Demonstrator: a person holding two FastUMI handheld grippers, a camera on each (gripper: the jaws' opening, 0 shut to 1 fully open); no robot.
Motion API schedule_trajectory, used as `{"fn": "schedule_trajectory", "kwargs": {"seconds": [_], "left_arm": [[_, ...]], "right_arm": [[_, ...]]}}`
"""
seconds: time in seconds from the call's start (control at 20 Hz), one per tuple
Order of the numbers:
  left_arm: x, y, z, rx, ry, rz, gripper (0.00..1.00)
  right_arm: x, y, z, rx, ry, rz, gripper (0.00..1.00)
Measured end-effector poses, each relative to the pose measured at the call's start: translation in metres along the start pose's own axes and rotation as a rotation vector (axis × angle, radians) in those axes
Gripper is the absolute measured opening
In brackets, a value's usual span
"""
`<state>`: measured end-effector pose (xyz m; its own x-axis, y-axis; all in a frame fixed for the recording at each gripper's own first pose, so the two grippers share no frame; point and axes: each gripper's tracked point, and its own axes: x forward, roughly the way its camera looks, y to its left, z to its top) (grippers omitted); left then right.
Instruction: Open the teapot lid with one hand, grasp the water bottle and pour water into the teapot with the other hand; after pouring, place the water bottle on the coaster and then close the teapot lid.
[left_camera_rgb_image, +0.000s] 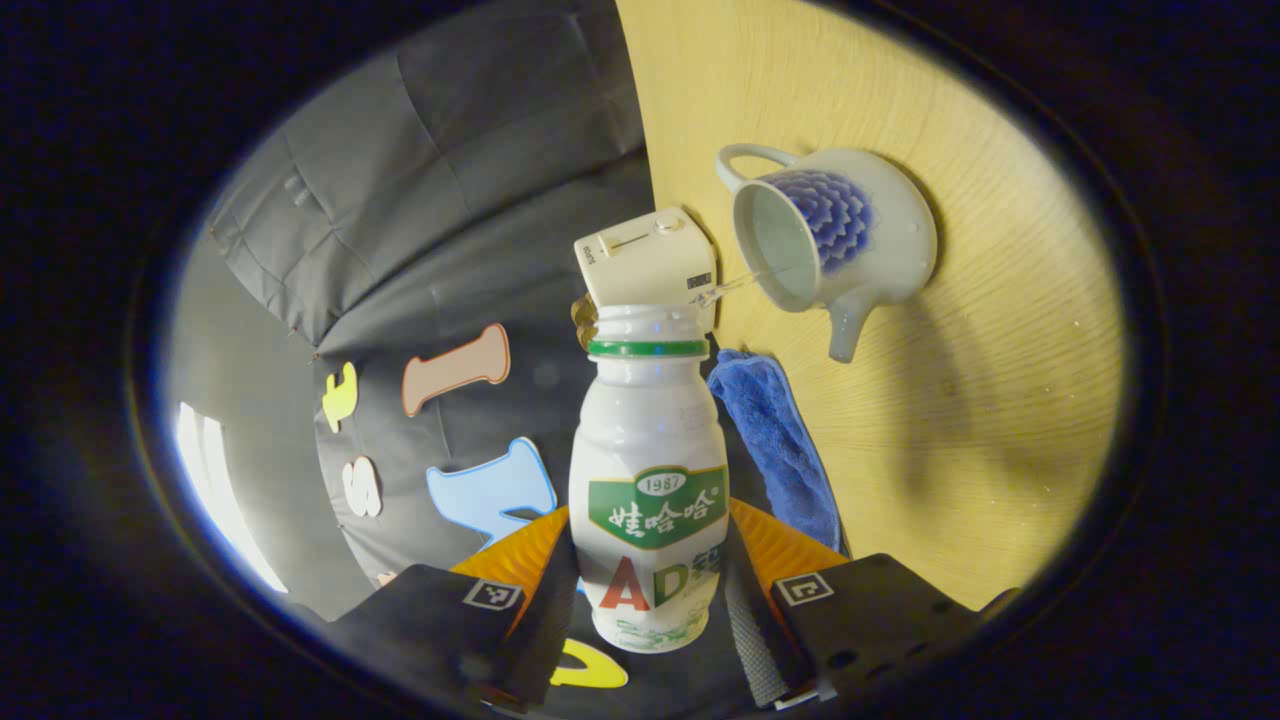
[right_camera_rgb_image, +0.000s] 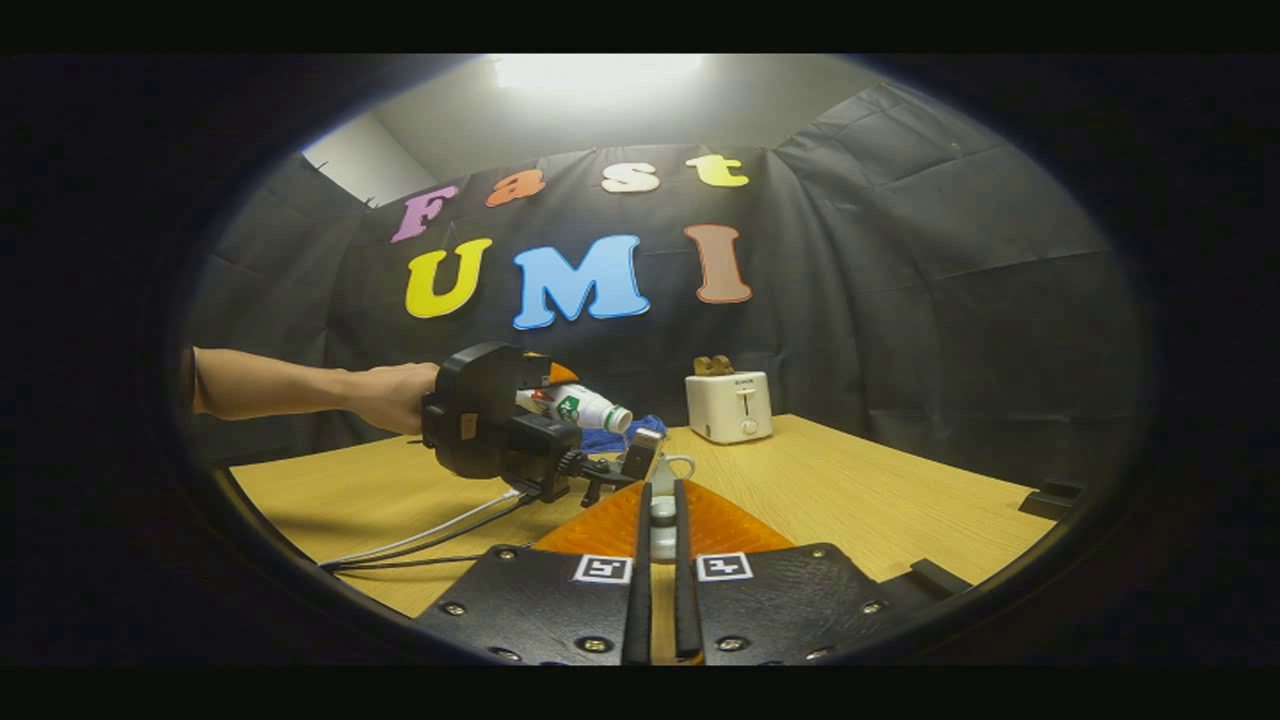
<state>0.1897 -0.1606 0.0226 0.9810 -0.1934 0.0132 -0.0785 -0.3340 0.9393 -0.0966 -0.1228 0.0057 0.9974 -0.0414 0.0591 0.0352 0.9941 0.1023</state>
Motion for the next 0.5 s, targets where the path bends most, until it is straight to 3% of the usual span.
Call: {"fn": "schedule_trajectory", "kwargs": {"seconds": [0.15,0.2,0.25,0.4,0.5], "left_arm": [[0.001,0.0006,0.0004,0.014,-0.005,0.005,0.83],[0.0012,0.0013,0.0003,0.019,-0.006,0.007,0.82],[0.0014,0.0004,0.0006,0.024,-0.006,0.004,0.83],[0.0015,0.0025,0.0009,0.044,-0.008,-0.004,0.83],[0.0029,0.0022,0.0023,0.051,-0.014,-0.011,0.77]], "right_arm": [[0.0007,0.0006,0.0004,-0.002,0.0,0.0,0.0],[0.0005,0.0007,-0.0004,-0.001,0.001,0.001,0.09],[0.0007,0.0001,-0.0004,-0.002,0.001,0.0,0.0],[0.0003,0.0001,0.0009,-0.003,-0.002,0.001,0.0],[-0.0003,0.0007,0.0002,-0.002,0.0,0.003,0.0]]}}
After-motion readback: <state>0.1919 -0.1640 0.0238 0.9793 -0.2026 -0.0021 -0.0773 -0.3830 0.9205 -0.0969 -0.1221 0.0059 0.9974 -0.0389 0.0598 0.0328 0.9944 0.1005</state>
